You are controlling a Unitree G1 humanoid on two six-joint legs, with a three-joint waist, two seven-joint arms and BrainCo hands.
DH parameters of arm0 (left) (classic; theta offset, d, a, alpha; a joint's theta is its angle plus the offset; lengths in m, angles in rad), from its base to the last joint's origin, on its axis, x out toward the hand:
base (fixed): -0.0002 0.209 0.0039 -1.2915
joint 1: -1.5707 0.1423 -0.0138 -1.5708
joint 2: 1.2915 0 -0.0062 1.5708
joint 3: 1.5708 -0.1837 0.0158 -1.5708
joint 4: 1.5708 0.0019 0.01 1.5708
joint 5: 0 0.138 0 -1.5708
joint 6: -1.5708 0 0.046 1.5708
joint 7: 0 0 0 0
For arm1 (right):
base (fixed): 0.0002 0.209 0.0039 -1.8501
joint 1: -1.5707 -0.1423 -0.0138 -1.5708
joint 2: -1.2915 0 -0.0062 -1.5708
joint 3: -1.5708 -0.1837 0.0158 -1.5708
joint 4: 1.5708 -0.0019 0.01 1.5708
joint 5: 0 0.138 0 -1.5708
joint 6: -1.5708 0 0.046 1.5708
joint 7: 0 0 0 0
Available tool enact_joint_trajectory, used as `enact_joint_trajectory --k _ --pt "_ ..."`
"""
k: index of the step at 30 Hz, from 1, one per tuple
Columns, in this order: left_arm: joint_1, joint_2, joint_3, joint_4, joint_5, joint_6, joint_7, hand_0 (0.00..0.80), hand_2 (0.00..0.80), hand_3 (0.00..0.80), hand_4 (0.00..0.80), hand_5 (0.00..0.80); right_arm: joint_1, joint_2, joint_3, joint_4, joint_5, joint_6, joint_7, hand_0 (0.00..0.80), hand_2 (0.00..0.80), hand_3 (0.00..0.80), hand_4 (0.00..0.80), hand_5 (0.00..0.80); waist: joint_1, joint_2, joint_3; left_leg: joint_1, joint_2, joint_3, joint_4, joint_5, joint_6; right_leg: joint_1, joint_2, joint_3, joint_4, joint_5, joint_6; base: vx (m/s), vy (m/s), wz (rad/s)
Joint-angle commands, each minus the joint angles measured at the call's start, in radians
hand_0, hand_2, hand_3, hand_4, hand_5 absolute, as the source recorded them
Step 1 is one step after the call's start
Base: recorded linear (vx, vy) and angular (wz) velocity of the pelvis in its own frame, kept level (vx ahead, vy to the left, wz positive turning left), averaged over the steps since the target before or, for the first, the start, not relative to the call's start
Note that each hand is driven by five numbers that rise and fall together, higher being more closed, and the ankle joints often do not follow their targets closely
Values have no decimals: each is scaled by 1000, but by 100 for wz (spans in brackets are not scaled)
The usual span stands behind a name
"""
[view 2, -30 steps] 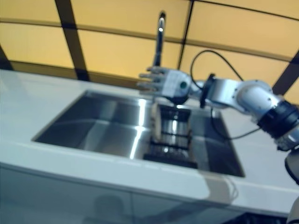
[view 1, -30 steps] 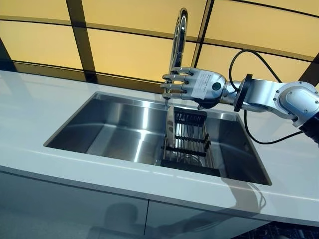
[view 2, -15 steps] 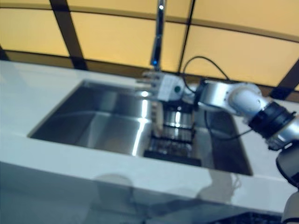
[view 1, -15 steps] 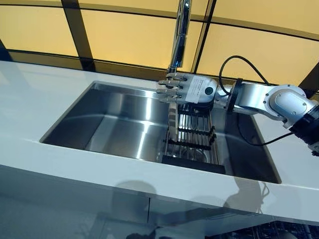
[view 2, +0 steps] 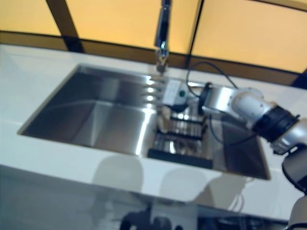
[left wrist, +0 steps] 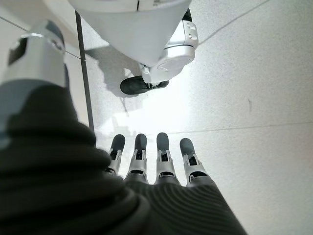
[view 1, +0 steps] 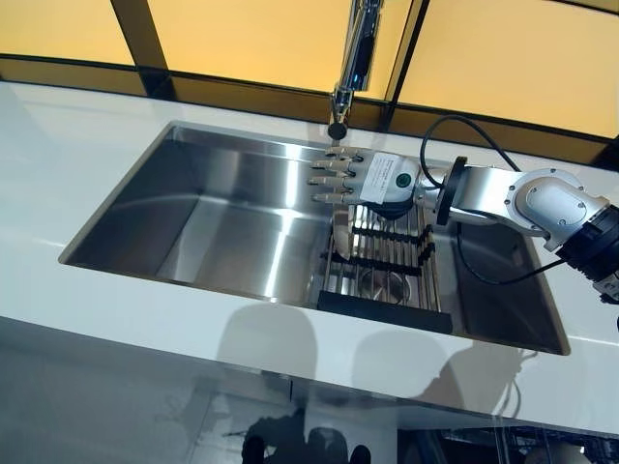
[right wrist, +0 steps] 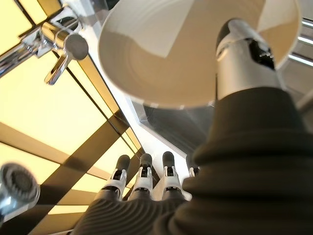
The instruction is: Take plates into dishwasher
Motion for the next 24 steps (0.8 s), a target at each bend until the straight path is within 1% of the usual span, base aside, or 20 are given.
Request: enact_joint_trajectory --k 1,5,11,24 --pt "-43 46 -4 -2 -16 -13 6 0 0 0 0 0 -128 -37 45 18 -5 61 -27 0 0 0 0 0 29 -31 21 -42 -42 -33 -4 1 31 31 1 -36 -1 -30 53 0 0 0" --pt "-44 46 -3 -5 -21 -7 5 0 0 0 0 0 -133 -34 51 15 0 63 -17 0 0 0 0 0 30 -31 24 -42 -42 -32 -4 1 31 30 1 -37 -1 -29 52 0 0 0" --pt "-52 48 -4 -15 -33 -19 5 0 0 0 0 0 -137 -19 49 15 -11 64 -10 0 0 0 0 0 33 -30 35 -48 -41 -32 -4 3 30 24 0 -39 -1 -26 52 0 0 0" --pt "-56 51 10 -31 -87 -23 5 0 0 0 0 0 -188 -4 85 6 -4 97 17 0 0 0 0 0 43 -29 59 -72 -39 -34 -4 9 28 4 2 -53 -1 -24 49 -12 -1 1"
